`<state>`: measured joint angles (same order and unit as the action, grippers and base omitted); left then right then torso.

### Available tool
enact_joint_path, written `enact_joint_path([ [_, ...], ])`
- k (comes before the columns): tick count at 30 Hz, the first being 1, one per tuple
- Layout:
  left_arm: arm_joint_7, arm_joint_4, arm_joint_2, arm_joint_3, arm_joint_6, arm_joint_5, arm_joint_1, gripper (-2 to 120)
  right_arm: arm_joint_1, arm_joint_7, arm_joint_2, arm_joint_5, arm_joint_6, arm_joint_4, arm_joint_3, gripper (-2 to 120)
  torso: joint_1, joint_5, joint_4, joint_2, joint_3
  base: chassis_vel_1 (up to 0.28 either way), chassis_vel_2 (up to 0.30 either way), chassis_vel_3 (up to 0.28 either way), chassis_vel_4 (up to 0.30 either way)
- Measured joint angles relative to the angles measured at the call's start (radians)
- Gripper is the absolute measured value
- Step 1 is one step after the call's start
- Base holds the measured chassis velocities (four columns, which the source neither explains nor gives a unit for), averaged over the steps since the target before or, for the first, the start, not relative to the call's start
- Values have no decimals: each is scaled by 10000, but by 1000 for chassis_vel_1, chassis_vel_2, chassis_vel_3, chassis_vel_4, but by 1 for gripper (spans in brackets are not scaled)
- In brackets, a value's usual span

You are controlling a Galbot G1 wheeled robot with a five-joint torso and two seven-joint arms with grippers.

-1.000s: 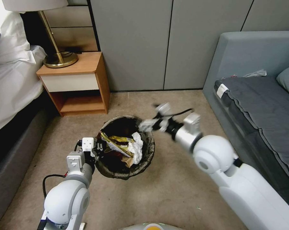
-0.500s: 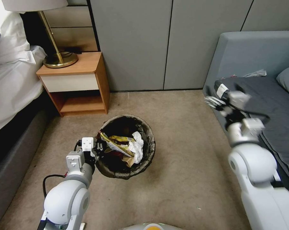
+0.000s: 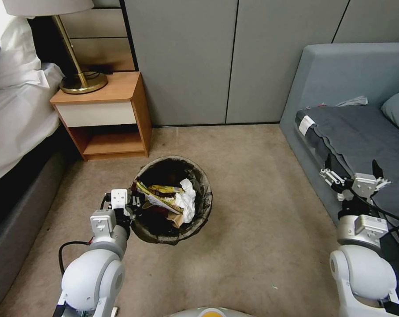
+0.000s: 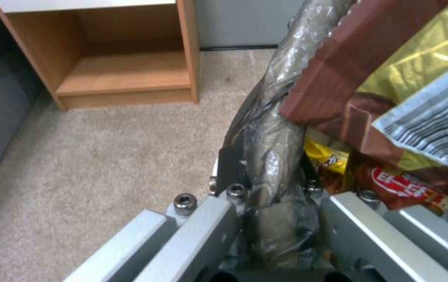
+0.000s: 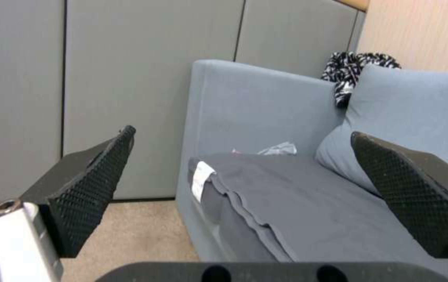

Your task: Pick up the trash bin, then pick up the garbage from the floor and place it into the trash bin.

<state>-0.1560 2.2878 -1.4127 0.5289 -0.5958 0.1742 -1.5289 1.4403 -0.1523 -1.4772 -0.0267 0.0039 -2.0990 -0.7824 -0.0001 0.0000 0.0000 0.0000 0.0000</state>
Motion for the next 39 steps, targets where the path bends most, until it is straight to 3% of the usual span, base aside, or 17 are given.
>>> enact_joint_path([
  [17,-289,267,53,89,-295,385,-88,0,42,-92,-75,-204,-381,-96,624,100,0,0,-1,0,0,0,0,0,0],
  [39,-214,334,108,161,-327,435,-112,0,95,-145,-103,-551,-243,76,905,100,1,0,0,0,0,19,17,21,19],
])
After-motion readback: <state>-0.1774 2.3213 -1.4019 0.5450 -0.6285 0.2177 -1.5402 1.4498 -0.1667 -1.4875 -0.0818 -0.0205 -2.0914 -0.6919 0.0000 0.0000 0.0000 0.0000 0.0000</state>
